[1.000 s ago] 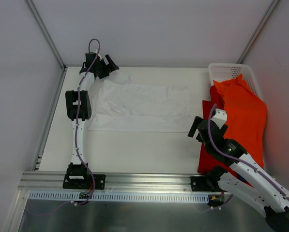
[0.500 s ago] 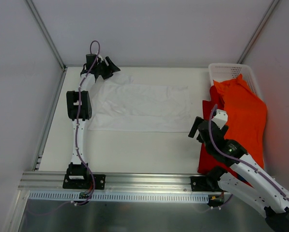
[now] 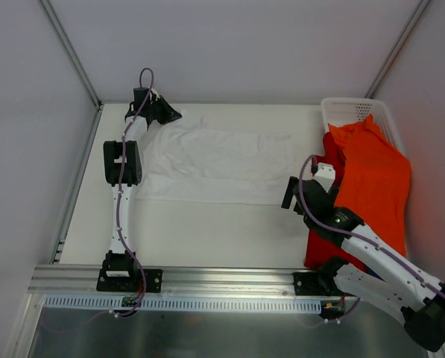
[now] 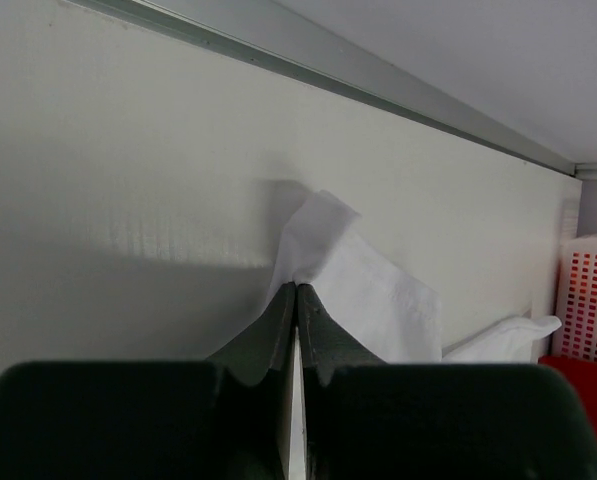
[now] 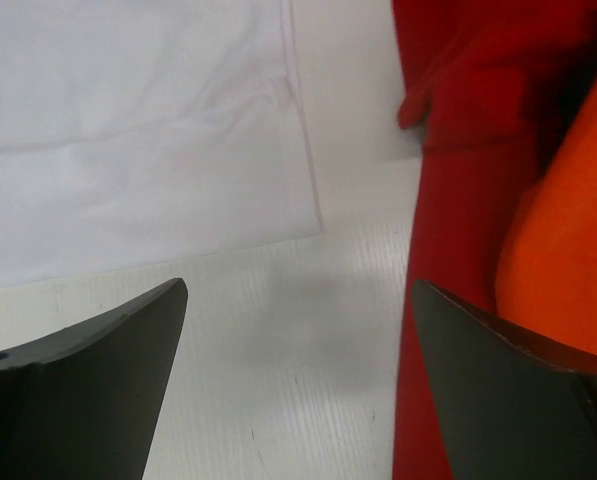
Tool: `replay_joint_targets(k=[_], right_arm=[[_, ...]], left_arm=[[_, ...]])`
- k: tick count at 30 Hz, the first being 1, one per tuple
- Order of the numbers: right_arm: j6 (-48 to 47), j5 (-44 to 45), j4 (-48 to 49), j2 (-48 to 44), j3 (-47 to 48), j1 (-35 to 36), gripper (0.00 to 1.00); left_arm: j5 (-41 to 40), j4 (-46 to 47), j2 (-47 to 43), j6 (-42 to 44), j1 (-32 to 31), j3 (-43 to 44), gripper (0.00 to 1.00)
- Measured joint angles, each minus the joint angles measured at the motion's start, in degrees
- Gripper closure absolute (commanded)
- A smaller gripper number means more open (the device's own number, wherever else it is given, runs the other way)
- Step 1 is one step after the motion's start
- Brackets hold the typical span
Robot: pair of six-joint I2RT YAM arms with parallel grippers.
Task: Fold and stack the t-shirts
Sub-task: Grap the side of the flattened tshirt furthest away from the robot with both arms
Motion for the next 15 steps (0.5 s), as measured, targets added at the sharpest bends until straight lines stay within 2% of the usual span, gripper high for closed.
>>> replay_joint_targets(k=[3, 9, 13, 15], right_arm=[[-3.5, -6.9, 3.9, 13.4, 5.3, -4.9, 0.01], [-9.0, -20.0, 11.0, 44.7, 28.2, -15.6, 0.01], [-9.2, -29.8, 14.1, 61.0, 42.9, -24.2, 0.00], [-9.0, -33.1, 15.3, 66.9, 47.3, -27.8, 0.01]], left_arm=[[1.2, 2.6, 0.0, -1.3, 0.6, -1.6, 1.00], [3.7, 7.5, 0.0, -4.4, 1.8, -4.3, 1.00], [3.9, 8.7, 0.0, -5.3, 2.1, -4.9, 1.00], [3.8, 8.8, 0.0, -5.5, 2.1, -4.9, 1.00]])
